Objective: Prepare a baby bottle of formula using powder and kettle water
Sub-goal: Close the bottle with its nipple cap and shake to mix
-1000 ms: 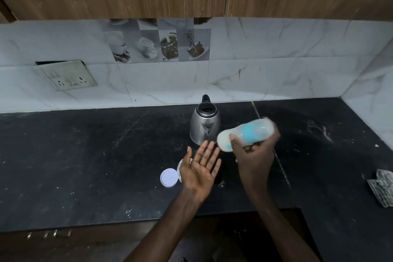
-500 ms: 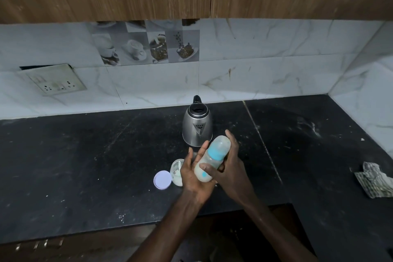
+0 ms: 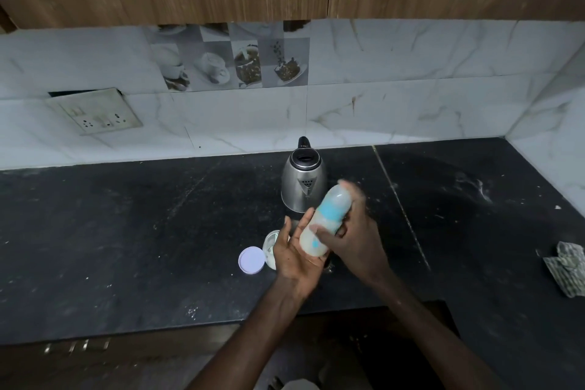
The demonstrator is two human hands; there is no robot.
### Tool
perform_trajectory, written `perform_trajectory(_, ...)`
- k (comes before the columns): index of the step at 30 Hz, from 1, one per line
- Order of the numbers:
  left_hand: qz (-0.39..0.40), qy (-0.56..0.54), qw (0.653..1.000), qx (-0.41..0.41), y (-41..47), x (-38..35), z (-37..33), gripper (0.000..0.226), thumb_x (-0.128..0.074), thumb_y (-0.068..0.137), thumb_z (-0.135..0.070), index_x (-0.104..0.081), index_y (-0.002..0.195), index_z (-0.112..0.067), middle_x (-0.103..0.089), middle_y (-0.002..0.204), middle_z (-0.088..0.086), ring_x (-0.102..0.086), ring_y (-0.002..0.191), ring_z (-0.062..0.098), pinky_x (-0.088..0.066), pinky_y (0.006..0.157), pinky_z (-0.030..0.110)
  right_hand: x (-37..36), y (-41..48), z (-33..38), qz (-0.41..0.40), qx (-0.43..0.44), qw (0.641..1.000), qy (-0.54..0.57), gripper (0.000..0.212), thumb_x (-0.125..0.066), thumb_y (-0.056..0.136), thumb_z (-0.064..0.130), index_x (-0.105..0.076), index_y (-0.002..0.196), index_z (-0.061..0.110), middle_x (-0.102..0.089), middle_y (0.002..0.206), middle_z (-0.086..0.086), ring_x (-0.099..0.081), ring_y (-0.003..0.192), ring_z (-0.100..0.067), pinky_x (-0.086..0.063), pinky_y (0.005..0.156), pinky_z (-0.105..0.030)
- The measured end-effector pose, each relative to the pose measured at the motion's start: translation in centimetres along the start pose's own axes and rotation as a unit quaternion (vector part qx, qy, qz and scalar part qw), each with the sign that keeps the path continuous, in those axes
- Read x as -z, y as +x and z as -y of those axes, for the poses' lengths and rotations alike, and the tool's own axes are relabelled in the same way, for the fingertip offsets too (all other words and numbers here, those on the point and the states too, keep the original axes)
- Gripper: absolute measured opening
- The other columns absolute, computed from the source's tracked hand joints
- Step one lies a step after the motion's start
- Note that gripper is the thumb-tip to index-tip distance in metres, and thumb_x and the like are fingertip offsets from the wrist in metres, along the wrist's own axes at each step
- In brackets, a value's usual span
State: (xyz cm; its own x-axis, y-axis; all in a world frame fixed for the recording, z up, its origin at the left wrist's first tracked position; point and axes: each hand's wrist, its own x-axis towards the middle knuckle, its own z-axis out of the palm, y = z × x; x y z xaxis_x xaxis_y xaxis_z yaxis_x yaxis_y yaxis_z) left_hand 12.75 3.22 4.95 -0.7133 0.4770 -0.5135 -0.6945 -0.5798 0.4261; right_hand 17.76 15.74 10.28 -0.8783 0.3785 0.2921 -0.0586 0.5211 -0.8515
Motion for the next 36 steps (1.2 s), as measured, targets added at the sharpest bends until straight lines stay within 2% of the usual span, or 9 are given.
perform_trajectory(5,-0.007,-0.020,1.000,-0.011,-0.2,0.2,-0.3,0.060,-0.049,0.100,-0.057,-0.064,0.141,-0.015,-0.068,0.140,0.009,-0.061,0.135,0.027,-0.041,0.120,0.045,0.8,1.0,-0.7,-0.173,-0.015,0.981,0.085,0.091,-0.089,0.076,0.051,-0.030,0.144,0.062,-0.067,0.123,0.012,-0.075,0.099,-0.008,-0.068,0.077,-0.038)
perform_trajectory(9,0.021,-0.061,0.998,0.001,-0.4,-0.4,-0.1,0.060,-0.049,0.102,-0.054,-0.063,0.140,-0.008,-0.063,0.144,0.020,-0.058,0.136,0.043,-0.059,0.095,0.054,-1.3,-1.7,-1.3,0.044,-0.030,0.998,0.016,0.094,-0.089,0.076,0.045,-0.028,0.146,0.062,-0.065,0.129,0.019,-0.073,0.103,-0.002,-0.066,0.083,-0.033)
perform_trajectory(15,-0.004,-0.053,0.998,0.013,-0.6,-0.5,0.1,0.060,-0.048,0.103,-0.051,-0.062,0.140,-0.006,-0.063,0.140,0.026,-0.051,0.140,0.045,-0.041,0.118,0.055,-0.2,-1.2,-2.4,0.116,-0.042,0.991,0.050,0.100,-0.088,0.076,0.059,-0.024,0.153,0.056,-0.058,0.136,0.029,-0.073,0.111,-0.006,-0.066,0.087,-0.037)
perform_trajectory(20,0.015,-0.035,0.999,0.013,-0.8,-1.0,-0.2,0.060,-0.047,0.103,-0.053,-0.065,0.138,-0.008,-0.066,0.138,0.022,-0.055,0.134,0.041,-0.049,0.105,0.047,0.6,-0.2,-1.4,0.138,-0.021,0.989,0.052,0.096,-0.089,0.081,0.041,-0.024,0.150,0.059,-0.057,0.133,0.032,-0.071,0.113,-0.005,-0.065,0.092,-0.042)
perform_trajectory(22,0.020,-0.024,0.999,0.012,-0.8,-0.9,-0.2,0.061,-0.046,0.102,-0.055,-0.064,0.139,-0.009,-0.066,0.140,0.019,-0.059,0.134,0.035,-0.046,0.112,0.045,1.8,1.0,-0.3,0.103,0.005,0.994,0.041,0.097,-0.089,0.080,0.040,-0.025,0.150,0.059,-0.057,0.132,0.032,-0.072,0.110,-0.005,-0.065,0.090,-0.037)
perform_trajectory(26,0.006,-0.002,1.000,-0.006,-0.4,-0.7,-0.6,0.061,-0.046,0.101,-0.057,-0.066,0.138,-0.013,-0.067,0.142,0.010,-0.062,0.134,0.026,-0.041,0.120,0.042,2.4,2.2,0.3,-0.188,-0.018,0.966,0.174,0.091,-0.087,0.083,0.036,-0.031,0.154,0.043,-0.064,0.131,0.016,-0.074,0.109,-0.016,-0.067,0.083,-0.045)
perform_trajectory(30,-0.004,-0.023,1.000,-0.002,0.0,-0.4,-0.7,0.061,-0.049,0.101,-0.054,-0.064,0.138,-0.007,-0.065,0.142,0.015,-0.057,0.137,0.033,-0.040,0.120,0.050,-0.2,-0.9,0.3,-0.005,0.004,1.000,0.006,0.094,-0.092,0.077,0.025,-0.035,0.151,0.034,-0.058,0.136,0.023,-0.069,0.107,-0.006,-0.065,0.087,-0.038)
perform_trajectory(34,-0.005,-0.009,1.000,-0.013,0.2,0.1,-1.3,0.064,-0.047,0.101,-0.057,-0.062,0.142,-0.012,-0.068,0.140,0.008,-0.060,0.137,0.026,-0.038,0.123,0.043,0.5,0.1,-0.7,-0.212,-0.021,0.973,0.090,0.087,-0.087,0.082,0.050,-0.034,0.150,0.036,-0.062,0.124,0.029,-0.073,0.105,-0.009,-0.067,0.078,-0.044)
perform_trajectory(36,-0.005,-0.026,1.000,-0.010,0.1,-0.1,-1.1,0.064,-0.047,0.101,-0.056,-0.061,0.142,-0.009,-0.067,0.141,0.010,-0.057,0.139,0.029,-0.034,0.126,0.047,-0.3,-0.7,-0.5,-0.168,-0.060,0.977,0.118,0.090,-0.087,0.080,0.049,-0.033,0.151,0.040,-0.064,0.120,0.027,-0.076,0.097,-0.014,-0.066,0.071,-0.052)
